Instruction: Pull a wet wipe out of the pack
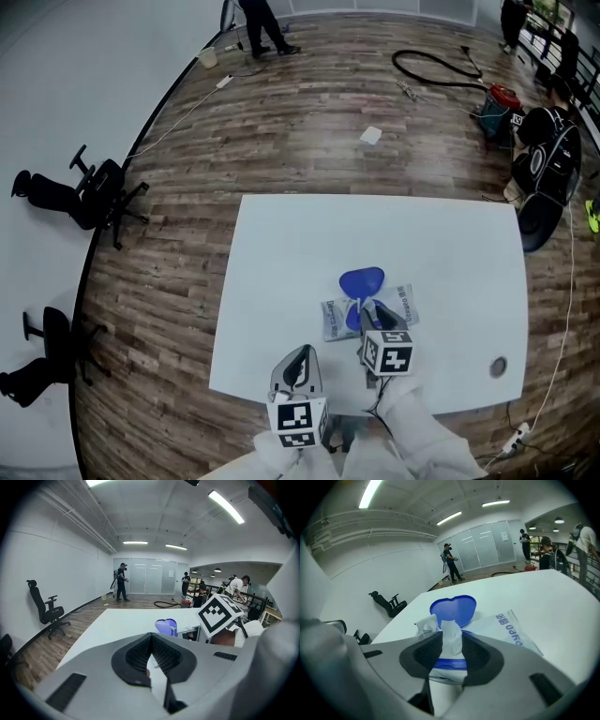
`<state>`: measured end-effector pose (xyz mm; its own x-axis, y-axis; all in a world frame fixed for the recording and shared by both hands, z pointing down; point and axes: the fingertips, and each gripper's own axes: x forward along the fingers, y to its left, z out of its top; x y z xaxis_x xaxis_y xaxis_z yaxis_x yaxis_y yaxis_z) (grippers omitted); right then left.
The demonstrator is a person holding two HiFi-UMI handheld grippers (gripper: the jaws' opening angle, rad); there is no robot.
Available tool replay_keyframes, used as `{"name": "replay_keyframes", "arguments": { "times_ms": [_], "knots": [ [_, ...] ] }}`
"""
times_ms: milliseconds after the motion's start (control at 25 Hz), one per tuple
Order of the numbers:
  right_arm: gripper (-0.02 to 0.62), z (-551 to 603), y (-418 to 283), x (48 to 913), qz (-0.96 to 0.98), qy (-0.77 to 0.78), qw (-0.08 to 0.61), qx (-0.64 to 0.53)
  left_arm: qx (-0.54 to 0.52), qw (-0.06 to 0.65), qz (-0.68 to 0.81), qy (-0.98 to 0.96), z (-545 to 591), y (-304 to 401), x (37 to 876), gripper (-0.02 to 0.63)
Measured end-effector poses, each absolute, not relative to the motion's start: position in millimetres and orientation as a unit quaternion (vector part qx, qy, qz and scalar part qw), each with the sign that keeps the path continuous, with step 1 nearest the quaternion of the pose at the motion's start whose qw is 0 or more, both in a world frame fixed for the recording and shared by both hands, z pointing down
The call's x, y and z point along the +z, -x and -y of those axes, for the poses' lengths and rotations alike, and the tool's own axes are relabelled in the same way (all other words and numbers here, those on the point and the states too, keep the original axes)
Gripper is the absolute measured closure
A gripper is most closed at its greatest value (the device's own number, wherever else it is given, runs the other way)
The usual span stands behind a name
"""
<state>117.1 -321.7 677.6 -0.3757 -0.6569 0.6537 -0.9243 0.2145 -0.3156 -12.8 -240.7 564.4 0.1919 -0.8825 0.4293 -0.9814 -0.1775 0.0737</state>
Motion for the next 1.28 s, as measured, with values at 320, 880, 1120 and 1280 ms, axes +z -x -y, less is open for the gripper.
{"name": "replay_keyframes", "arguments": {
  "times_ms": [320, 880, 1120, 1280],
  "knots": [
    [0.48, 323.9, -120.3, 677.5, 0.746, -0.533, 0.217, 0.335, 0.149, 0.178, 0.617, -0.752, 241.6, 15.8, 565.7, 0.609],
    [0.529, 326.1, -123.7, 683.0, 0.736, -0.549, 0.244, 0.312, 0.152, 0.18, 0.614, -0.754, 242.7, 22.9, 567.3, 0.609],
    [0.566, 326.4, -127.6, 686.7, 0.728, -0.56, 0.252, 0.306, 0.15, 0.182, 0.616, -0.752, 242.7, 27.5, 566.8, 0.609],
    [0.578, 326.7, -129.0, 688.1, 0.724, -0.564, 0.256, 0.302, 0.148, 0.184, 0.617, -0.751, 241.8, 30.0, 567.2, 0.609]
  ]
}}
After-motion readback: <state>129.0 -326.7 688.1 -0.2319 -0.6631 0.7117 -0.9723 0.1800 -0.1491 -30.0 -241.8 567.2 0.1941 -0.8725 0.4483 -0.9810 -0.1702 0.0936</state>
